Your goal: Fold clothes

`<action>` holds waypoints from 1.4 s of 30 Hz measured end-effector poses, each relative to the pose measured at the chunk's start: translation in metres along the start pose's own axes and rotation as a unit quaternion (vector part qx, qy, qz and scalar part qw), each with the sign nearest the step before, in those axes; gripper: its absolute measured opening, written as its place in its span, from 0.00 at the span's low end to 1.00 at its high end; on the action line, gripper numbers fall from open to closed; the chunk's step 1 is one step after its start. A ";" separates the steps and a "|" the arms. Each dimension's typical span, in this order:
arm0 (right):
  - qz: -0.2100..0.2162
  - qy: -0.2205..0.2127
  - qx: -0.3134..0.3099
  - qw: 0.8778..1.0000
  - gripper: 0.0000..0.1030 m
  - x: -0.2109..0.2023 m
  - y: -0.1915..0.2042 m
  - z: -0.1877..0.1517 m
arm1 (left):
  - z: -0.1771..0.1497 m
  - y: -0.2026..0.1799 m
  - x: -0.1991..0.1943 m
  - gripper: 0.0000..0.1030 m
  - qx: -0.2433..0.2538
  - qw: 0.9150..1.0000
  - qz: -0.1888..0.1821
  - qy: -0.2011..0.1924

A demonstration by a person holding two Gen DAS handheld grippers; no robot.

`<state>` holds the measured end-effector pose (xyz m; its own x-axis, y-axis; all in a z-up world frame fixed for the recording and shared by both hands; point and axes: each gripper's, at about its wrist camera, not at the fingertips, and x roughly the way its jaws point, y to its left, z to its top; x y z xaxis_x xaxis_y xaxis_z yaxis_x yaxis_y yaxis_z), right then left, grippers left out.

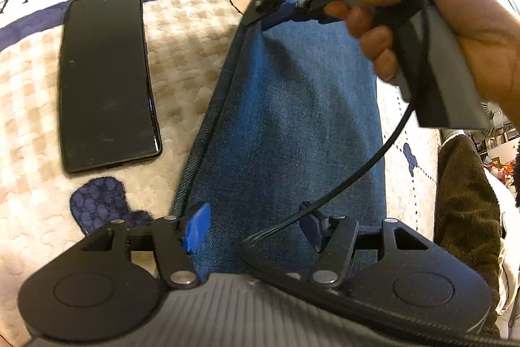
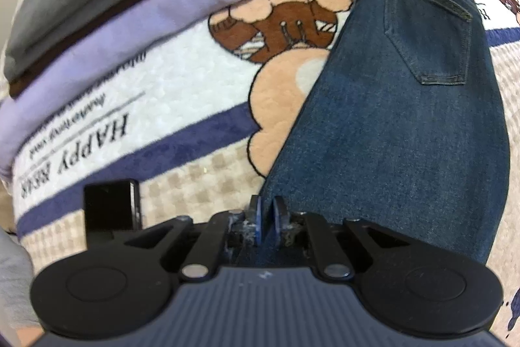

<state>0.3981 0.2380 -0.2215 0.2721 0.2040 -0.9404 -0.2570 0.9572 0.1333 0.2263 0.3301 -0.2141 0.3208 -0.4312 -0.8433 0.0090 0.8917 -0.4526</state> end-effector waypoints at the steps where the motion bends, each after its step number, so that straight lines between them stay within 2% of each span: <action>1: 0.006 0.000 0.002 1.000 0.35 -0.002 -0.002 0.000 | 0.000 -0.001 0.000 0.59 0.002 1.000 0.001 0.001; 5: 0.028 0.000 0.011 1.000 0.37 -0.011 -0.009 0.000 | -0.001 -0.001 -0.001 0.59 0.006 1.000 0.001 0.000; 10: 0.066 0.003 0.036 0.997 0.33 -0.026 -0.022 -0.005 | -0.003 -0.005 -0.005 0.60 0.014 1.000 0.001 -0.004; 16: 0.125 0.018 0.047 0.991 0.30 -0.020 -0.018 -0.022 | -0.006 -0.010 -0.010 0.60 0.023 1.000 0.008 -0.009; 18: 0.133 0.014 0.046 0.990 0.31 -0.008 -0.012 -0.029 | -0.009 -0.015 -0.015 0.60 0.032 0.999 0.018 -0.013; 23: 0.165 0.007 0.063 0.984 0.31 -0.016 -0.021 -0.032 | -0.016 -0.028 -0.031 0.63 0.058 0.998 0.031 -0.024; 27: 0.169 -0.009 0.068 0.983 0.35 -0.037 -0.052 -0.030 | -0.017 -0.036 -0.042 0.64 0.068 0.997 0.022 -0.030; 32: 0.154 -0.037 0.100 0.982 0.36 -0.058 -0.120 -0.029 | -0.010 -0.044 -0.040 0.64 0.073 0.997 0.025 -0.018; 36: 0.143 -0.043 0.121 0.981 0.37 -0.065 -0.170 -0.041 | -0.005 -0.045 -0.037 0.64 0.068 0.997 0.030 -0.001; 39: 0.149 -0.042 0.134 0.979 0.37 -0.067 -0.196 -0.060 | -0.004 -0.042 -0.034 0.64 0.068 0.996 0.056 0.014; 42: 0.156 -0.037 0.135 0.978 0.37 -0.068 -0.207 -0.088 | -0.005 -0.032 -0.030 0.64 0.065 0.992 0.102 0.025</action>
<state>0.3510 0.0079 -0.2131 0.2883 0.4990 -0.8172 -0.0867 0.8636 0.4968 0.2122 0.3136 -0.1757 0.2811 -0.2438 -0.9282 0.0716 0.9698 -0.2330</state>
